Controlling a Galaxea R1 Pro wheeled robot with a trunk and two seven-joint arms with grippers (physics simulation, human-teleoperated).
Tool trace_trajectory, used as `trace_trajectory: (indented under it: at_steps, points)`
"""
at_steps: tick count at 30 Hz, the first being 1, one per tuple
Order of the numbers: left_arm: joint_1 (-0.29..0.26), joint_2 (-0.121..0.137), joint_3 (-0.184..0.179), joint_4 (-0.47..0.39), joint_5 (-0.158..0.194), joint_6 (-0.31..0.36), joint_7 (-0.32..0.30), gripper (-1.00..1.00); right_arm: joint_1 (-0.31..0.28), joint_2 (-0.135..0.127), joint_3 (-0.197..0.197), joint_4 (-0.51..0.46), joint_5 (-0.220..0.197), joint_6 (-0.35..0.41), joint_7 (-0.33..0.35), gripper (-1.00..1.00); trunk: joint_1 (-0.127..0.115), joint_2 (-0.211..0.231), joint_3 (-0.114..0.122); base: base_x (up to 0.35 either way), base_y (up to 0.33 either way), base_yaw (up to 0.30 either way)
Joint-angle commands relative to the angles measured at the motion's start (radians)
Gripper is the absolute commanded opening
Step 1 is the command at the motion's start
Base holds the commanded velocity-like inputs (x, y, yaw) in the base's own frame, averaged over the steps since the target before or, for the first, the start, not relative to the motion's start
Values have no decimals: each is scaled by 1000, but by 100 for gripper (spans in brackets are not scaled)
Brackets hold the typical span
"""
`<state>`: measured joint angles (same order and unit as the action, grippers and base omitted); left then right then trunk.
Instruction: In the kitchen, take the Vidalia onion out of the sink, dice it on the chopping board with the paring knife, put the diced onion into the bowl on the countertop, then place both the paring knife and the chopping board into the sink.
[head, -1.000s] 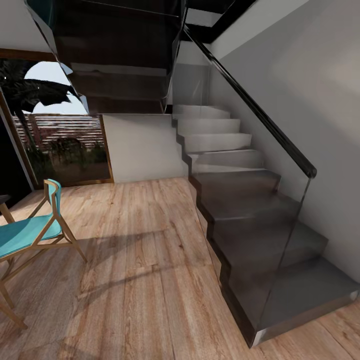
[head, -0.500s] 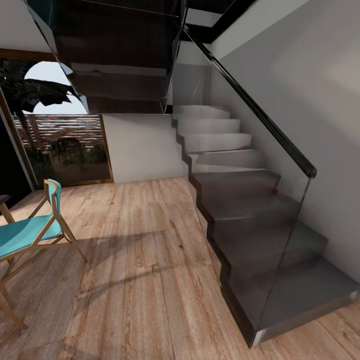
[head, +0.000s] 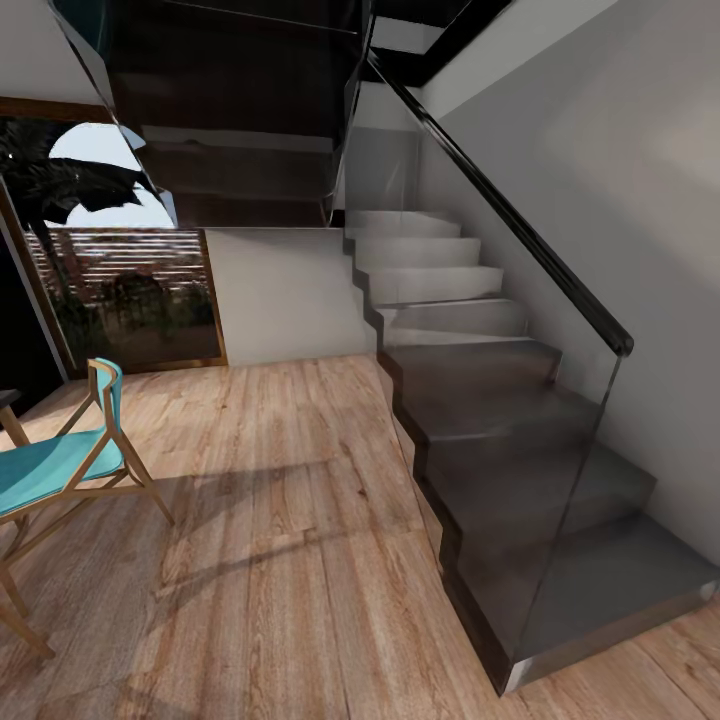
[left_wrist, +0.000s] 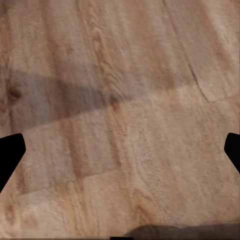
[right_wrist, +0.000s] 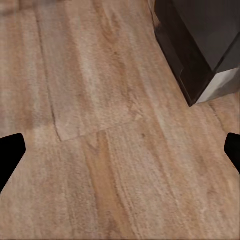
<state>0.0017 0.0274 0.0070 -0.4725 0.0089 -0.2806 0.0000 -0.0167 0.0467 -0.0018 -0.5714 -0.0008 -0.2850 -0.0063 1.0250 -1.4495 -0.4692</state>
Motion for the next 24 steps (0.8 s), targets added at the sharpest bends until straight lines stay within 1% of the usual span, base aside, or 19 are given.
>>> trace_trajectory:
  at_steps: [1,5,12,16,24]
  points:
    - [0,0,1,5,1,-2,0,100,0,0,0,7,0,-8,0,100,0,0,-1,0,0,5]
    - [0,1,2,18,2,-2,0,100,0,-1,-2,28,0,-16,-1,100,0,0,-1,0,0,139]
    - [0,0,1,24,2,-2,0,100,0,0,-1,39,2,-19,-1,100,0,0,-1,-21,0,267]
    - [0,0,2,35,2,-2,0,100,0,0,-1,39,2,-19,-2,100,0,0,-1,-234,0,286]
    - [0,0,1,47,1,-3,0,100,0,-1,-1,39,2,-19,-1,100,0,0,-1,-324,0,287]
